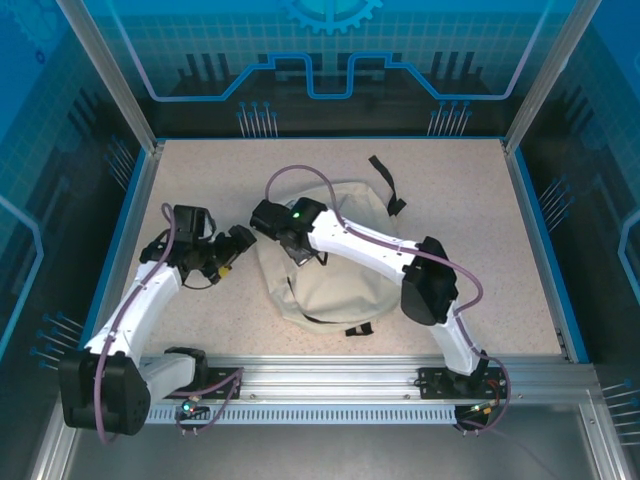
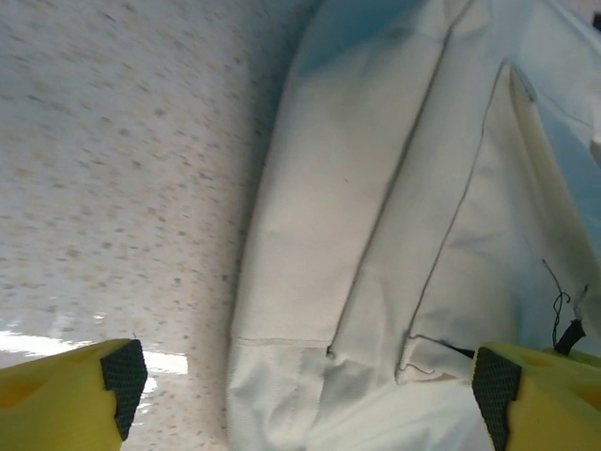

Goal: Pack the student bag
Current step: Zip the student bag at the center of the table.

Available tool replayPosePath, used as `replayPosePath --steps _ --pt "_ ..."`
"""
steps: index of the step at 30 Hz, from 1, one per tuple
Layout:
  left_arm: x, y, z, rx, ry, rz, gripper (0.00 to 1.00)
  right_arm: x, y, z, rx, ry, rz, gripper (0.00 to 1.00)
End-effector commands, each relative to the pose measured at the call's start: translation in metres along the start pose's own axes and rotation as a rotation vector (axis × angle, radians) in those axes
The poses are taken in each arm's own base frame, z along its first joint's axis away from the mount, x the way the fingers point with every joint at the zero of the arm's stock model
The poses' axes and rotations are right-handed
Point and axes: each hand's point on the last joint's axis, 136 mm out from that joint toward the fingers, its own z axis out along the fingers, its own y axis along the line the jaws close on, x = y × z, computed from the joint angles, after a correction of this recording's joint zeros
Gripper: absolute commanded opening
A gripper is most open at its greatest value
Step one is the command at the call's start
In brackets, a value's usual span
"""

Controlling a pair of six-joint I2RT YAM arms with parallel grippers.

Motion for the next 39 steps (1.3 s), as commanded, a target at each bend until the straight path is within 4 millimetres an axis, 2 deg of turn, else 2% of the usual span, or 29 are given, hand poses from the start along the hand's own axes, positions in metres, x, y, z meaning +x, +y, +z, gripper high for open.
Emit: replayPosePath --steps 1,5,9,15,20,24,28,32,36,39 --pt "0.019 -0.034 0.014 0.154 0.105 0.013 0.87 -0.004 -0.011 -0.011 -0.078 -0.036 0.085 0.0" --pt "0.041 -0.053 0.035 0.197 0.185 0.049 0.75 -0.001 -0.009 -0.008 -0.168 -0.029 0.127 0.0" --pt "0.052 -0.059 0.055 0.194 0.235 0.071 0.61 0.0 -0.01 -0.007 -0.21 -0.027 0.156 0.0" --pt "0.067 -0.073 0.077 0.245 0.314 0.076 0.57 0.0 -0.014 -0.009 -0.235 -0.033 0.183 0.0" --pt "0.069 -0.073 0.089 0.225 0.335 0.057 0.49 0.002 -0.014 -0.009 -0.262 -0.029 0.202 0.0" --pt "0.068 -0.077 0.095 0.233 0.343 0.045 0.38 0.004 -0.014 -0.007 -0.266 -0.023 0.203 0.0" --pt "0.065 -0.083 0.093 0.239 0.335 0.069 0.2 0.008 -0.015 -0.004 -0.257 -0.011 0.204 0.0" --pt "0.06 -0.077 0.087 0.176 0.304 0.124 0.02 0.01 -0.023 -0.002 -0.212 -0.012 0.201 0.0" --pt "0.054 -0.063 0.083 0.111 0.264 0.14 0.0 0.01 -0.044 -0.002 -0.104 -0.026 0.205 0.0" --pt "0.048 -0.05 0.08 0.064 0.225 0.136 0.0 0.013 -0.071 -0.001 0.016 -0.025 0.231 0.0"
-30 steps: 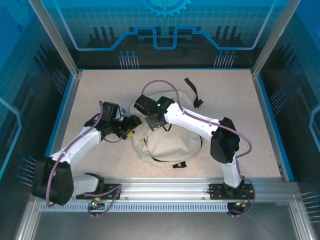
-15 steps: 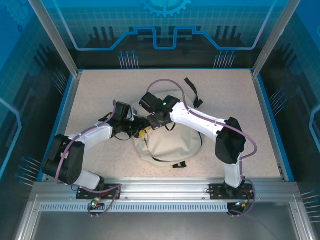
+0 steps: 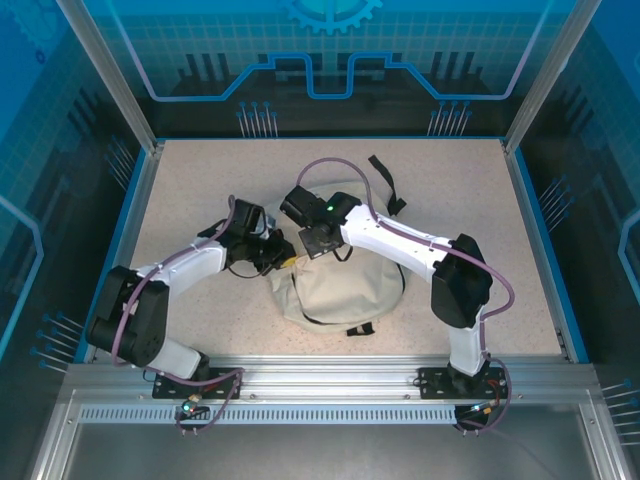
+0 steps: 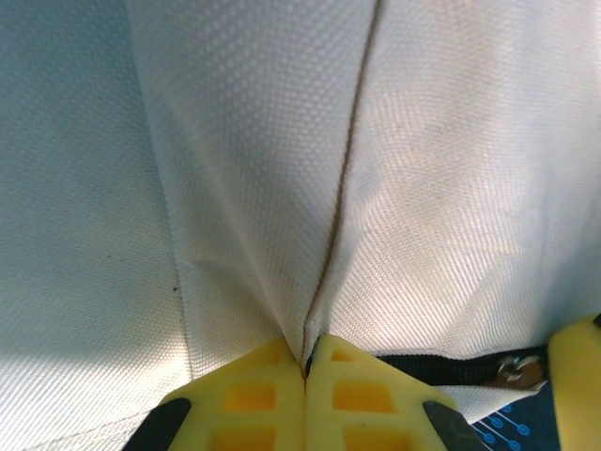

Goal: Pack the student bag
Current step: Zip the student bag at the center of the table.

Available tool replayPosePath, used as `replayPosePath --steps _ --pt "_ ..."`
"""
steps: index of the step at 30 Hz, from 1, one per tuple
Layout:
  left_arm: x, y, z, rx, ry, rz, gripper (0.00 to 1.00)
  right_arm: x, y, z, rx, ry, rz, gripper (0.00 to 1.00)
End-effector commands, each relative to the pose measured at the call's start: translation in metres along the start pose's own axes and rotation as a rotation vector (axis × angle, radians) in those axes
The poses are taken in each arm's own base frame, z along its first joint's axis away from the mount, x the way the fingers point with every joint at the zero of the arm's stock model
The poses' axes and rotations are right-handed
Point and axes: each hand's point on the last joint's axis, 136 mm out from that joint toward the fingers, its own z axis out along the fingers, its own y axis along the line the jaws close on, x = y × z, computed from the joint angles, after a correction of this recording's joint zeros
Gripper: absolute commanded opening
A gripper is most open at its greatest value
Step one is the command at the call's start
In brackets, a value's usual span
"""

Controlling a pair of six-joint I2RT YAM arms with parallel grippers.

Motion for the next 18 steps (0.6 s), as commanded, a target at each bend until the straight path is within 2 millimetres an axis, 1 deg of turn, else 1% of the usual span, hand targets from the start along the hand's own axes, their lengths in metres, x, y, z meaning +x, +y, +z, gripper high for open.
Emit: replayPosePath --steps 1,4,8,11,18 --pt "-0.009 0.014 -0.015 -0.082 -0.08 0.027 0.0 -0.004 -0.053 -0.019 0.189 -0.03 0.062 0.0" --pt "-0.011 0.025 -0.019 -0.106 -0.1 0.016 0.0 -0.001 -0.078 -0.02 0.262 -0.016 0.103 0.0" --pt "-0.013 0.032 -0.02 -0.119 -0.103 0.002 0.0 0.007 -0.107 -0.017 0.313 0.004 0.178 0.0" --pt "-0.015 0.034 -0.021 -0.121 -0.107 -0.003 0.0 0.014 -0.125 -0.013 0.328 0.027 0.229 0.0" --pt "-0.02 0.034 -0.025 -0.122 -0.118 -0.01 0.0 0.032 -0.156 0.006 0.338 0.097 0.327 0.0"
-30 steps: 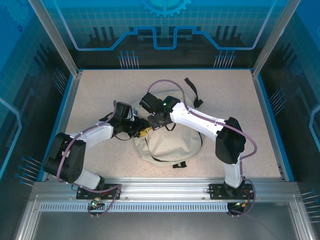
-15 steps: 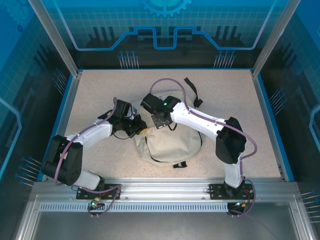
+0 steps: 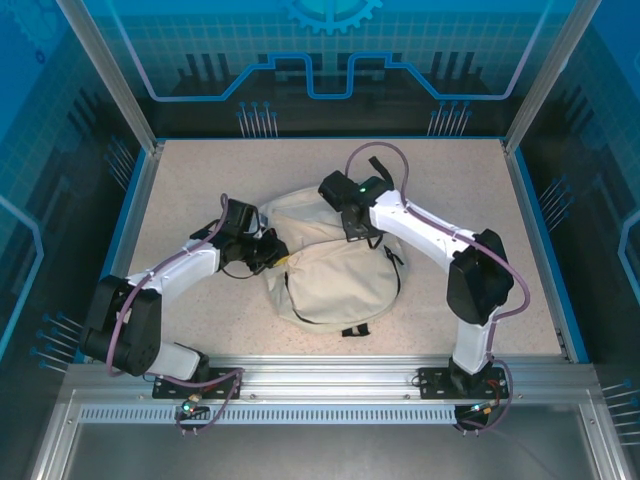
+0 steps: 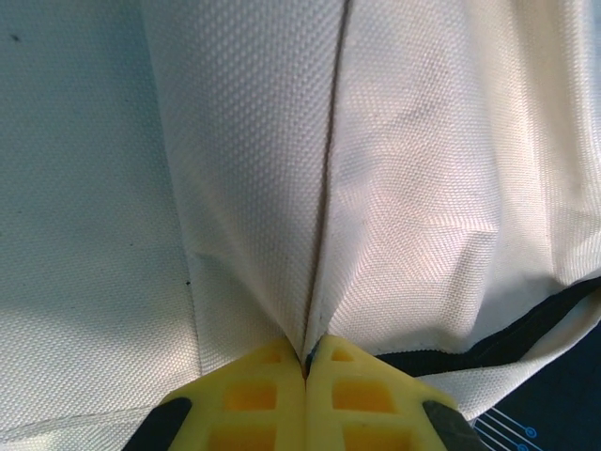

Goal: Pack the student bag
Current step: Zip the student bag at the center of the table.

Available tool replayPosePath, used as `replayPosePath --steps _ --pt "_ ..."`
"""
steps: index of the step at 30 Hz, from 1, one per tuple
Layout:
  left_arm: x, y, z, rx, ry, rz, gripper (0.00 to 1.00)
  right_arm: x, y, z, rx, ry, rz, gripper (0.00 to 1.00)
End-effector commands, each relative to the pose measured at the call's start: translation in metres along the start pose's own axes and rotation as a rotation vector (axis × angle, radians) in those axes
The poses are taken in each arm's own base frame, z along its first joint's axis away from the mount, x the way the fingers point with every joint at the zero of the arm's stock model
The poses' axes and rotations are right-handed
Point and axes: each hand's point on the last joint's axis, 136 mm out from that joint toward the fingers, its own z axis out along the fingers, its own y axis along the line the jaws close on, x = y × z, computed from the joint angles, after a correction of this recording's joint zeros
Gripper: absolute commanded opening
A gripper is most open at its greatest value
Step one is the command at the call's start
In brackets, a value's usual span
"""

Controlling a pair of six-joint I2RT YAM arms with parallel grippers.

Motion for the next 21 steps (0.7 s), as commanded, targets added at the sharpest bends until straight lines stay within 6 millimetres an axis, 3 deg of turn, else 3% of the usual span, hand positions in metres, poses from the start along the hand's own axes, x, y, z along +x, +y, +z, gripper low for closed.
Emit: replayPosePath --steps 1,8,12,15,17,21 --pt "-0.009 0.026 -0.009 -0.091 -0.052 -0.032 0.0 0.005 -0.045 0.009 0.096 0.031 0.075 0.0" --pt "-0.01 0.026 -0.006 -0.091 -0.048 -0.038 0.0 0.022 -0.048 0.043 0.019 0.157 0.158 0.0" --pt "-0.012 0.026 -0.008 -0.099 -0.053 -0.034 0.0 0.016 -0.041 0.037 -0.044 0.142 0.149 0.0" --pt "-0.013 0.024 -0.009 -0.097 -0.057 -0.029 0.0 0.002 -0.013 0.017 -0.242 0.08 0.082 0.0" --pt "-0.014 0.023 -0.009 -0.097 -0.059 -0.026 0.0 -0.006 0.012 -0.008 -0.394 0.021 0.006 0.0" --pt "-0.015 0.026 -0.008 -0.107 -0.062 -0.031 0.0 -0.013 0.042 -0.055 -0.632 -0.068 -0.066 0.0"
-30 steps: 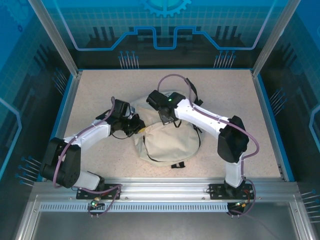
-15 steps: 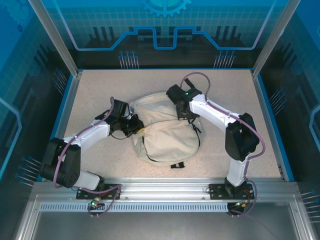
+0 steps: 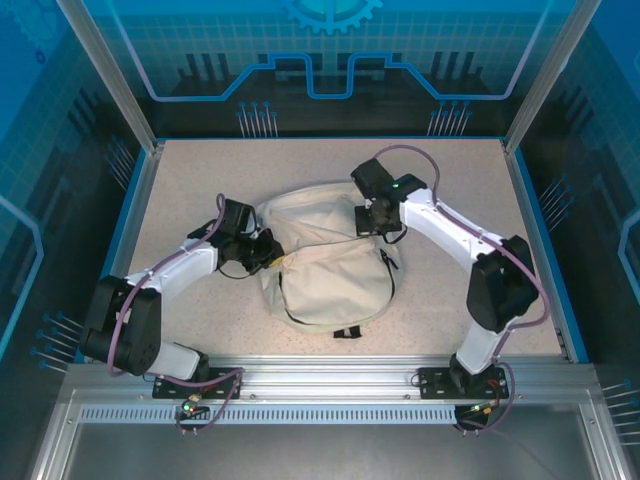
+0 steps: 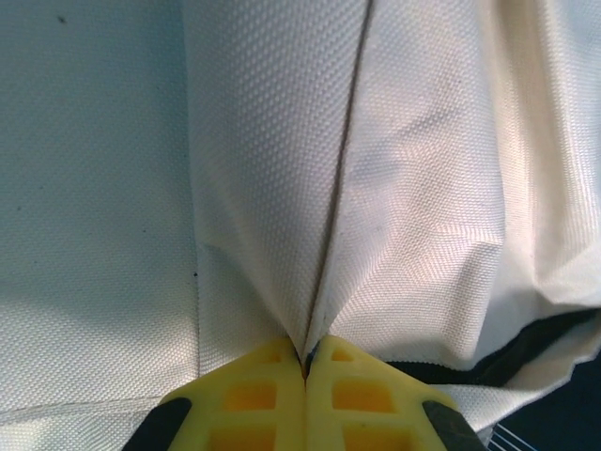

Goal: Pack the student bag
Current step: Zip the student bag at the center of the table.

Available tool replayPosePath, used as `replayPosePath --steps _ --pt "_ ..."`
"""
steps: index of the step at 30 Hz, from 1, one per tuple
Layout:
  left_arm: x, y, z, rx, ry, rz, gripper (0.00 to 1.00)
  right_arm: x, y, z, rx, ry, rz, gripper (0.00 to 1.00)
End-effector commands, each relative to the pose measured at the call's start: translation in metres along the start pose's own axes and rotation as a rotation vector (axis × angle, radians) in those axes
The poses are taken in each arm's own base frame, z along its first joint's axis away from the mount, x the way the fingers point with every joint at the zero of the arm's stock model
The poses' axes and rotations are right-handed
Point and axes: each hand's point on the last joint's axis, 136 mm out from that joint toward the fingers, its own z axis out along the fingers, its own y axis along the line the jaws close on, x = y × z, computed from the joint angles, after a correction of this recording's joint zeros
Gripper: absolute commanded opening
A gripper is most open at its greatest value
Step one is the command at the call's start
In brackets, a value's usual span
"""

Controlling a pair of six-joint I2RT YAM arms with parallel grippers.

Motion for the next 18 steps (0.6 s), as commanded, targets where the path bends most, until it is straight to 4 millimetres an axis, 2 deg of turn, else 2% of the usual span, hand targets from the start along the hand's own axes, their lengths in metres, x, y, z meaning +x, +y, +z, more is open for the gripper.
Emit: replayPosePath --steps 1,3,6,9,14,16,18 --pt "-0.008 0.015 -0.003 -0.069 -0.036 -0.01 0.0 -0.008 0.048 -0.038 -0.264 -0.086 -0.111 0.0" --pt "-0.009 0.016 -0.002 -0.074 -0.036 -0.013 0.0 -0.01 0.049 -0.047 -0.285 -0.117 -0.112 0.0" --pt "-0.009 0.02 -0.001 -0.091 -0.037 -0.019 0.0 -0.014 0.026 -0.042 -0.196 -0.133 -0.057 0.0" --pt "-0.01 0.025 -0.003 -0.125 -0.049 -0.022 0.0 -0.009 -0.016 -0.025 -0.034 -0.09 0.05 0.0" --pt "-0.011 0.03 -0.002 -0.143 -0.052 -0.027 0.0 0.013 -0.078 0.007 0.162 0.008 0.24 0.0" --pt "-0.01 0.025 0.002 -0.112 -0.034 -0.026 0.0 0.026 -0.091 0.022 0.19 0.079 0.301 0.0" --pt "-0.012 0.02 0.005 -0.089 -0.029 -0.023 0.0 0.033 -0.088 0.035 0.145 0.128 0.324 0.0"
